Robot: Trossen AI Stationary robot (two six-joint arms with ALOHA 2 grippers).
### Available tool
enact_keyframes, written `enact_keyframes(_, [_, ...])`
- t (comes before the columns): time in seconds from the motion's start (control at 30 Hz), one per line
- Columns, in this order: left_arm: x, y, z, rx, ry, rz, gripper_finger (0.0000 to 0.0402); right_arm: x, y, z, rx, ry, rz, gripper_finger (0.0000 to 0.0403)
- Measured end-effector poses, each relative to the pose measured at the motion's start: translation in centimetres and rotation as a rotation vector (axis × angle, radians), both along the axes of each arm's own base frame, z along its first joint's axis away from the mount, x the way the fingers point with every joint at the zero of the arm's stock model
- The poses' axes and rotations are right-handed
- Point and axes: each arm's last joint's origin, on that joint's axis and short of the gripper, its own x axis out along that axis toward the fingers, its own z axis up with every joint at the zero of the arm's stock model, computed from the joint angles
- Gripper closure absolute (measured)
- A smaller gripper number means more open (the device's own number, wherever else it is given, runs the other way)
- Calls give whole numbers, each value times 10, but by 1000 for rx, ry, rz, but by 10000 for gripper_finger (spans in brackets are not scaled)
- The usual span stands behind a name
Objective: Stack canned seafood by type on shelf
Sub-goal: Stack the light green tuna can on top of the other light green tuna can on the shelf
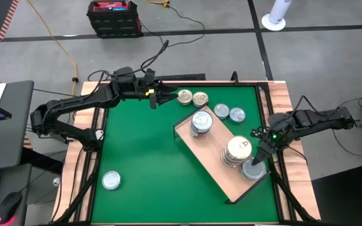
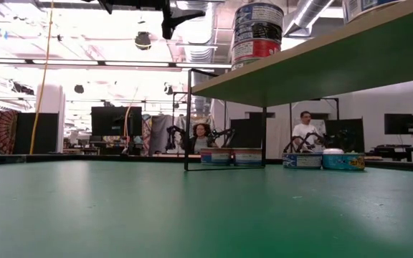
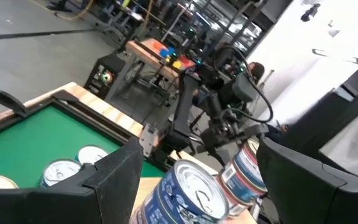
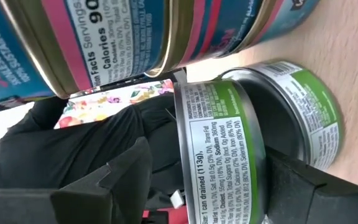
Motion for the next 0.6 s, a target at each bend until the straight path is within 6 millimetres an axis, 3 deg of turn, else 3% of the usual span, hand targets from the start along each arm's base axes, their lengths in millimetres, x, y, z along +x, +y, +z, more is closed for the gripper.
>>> enact_keyframes(0.33, [-6,-5,-10,-55,130,-151,100,-12,-4,12,-58,76,-49,121])
enact_keyframes(0.6, [-8,-4,-10,-59,135,-134,100,5,-1,11,-79,58,-38,121])
